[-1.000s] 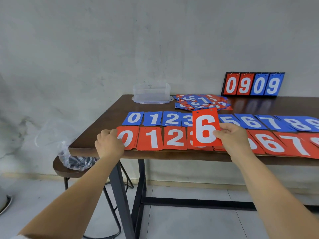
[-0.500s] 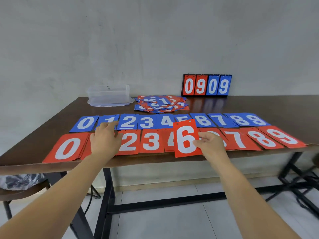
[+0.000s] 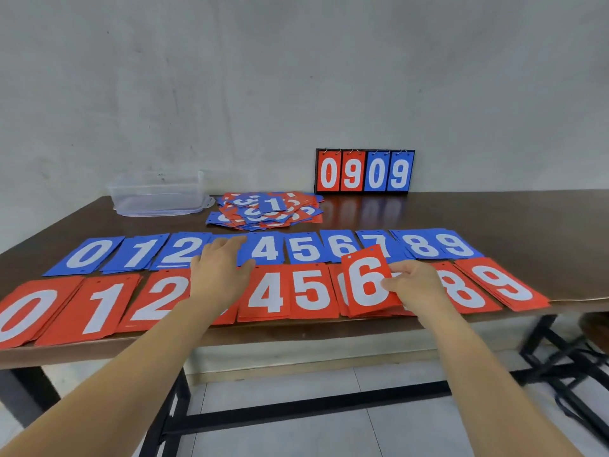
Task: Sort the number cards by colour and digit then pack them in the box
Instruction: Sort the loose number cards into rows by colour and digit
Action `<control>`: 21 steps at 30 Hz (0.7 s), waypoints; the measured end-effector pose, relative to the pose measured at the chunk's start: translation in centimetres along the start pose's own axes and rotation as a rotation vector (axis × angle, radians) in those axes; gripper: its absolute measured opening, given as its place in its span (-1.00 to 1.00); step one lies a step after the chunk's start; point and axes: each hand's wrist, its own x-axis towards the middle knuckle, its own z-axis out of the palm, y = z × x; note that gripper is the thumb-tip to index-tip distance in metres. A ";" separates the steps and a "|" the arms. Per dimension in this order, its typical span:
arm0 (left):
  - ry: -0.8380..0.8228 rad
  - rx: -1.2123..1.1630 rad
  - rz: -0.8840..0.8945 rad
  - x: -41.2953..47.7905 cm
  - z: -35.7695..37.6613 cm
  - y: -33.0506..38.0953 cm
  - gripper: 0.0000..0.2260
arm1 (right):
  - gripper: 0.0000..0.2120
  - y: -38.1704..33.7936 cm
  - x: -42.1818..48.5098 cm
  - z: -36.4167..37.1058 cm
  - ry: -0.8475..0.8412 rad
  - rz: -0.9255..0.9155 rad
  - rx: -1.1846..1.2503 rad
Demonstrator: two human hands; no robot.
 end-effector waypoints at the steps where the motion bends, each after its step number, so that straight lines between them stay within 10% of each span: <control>1: 0.002 0.005 0.003 0.0 0.4 0.5 -0.54 | -0.64 0.3 0.4 0.4 -0.008 -0.032 -0.040; 10: 0.002 0.057 -0.007 0.0 2.7 3.7 -0.53 | -0.73 1.7 1.6 1.6 0.052 -0.217 -0.611; 21: -0.039 0.084 0.005 2.3 3.3 5.0 -0.55 | -0.78 -0.5 4.0 3.2 0.020 -0.334 -0.492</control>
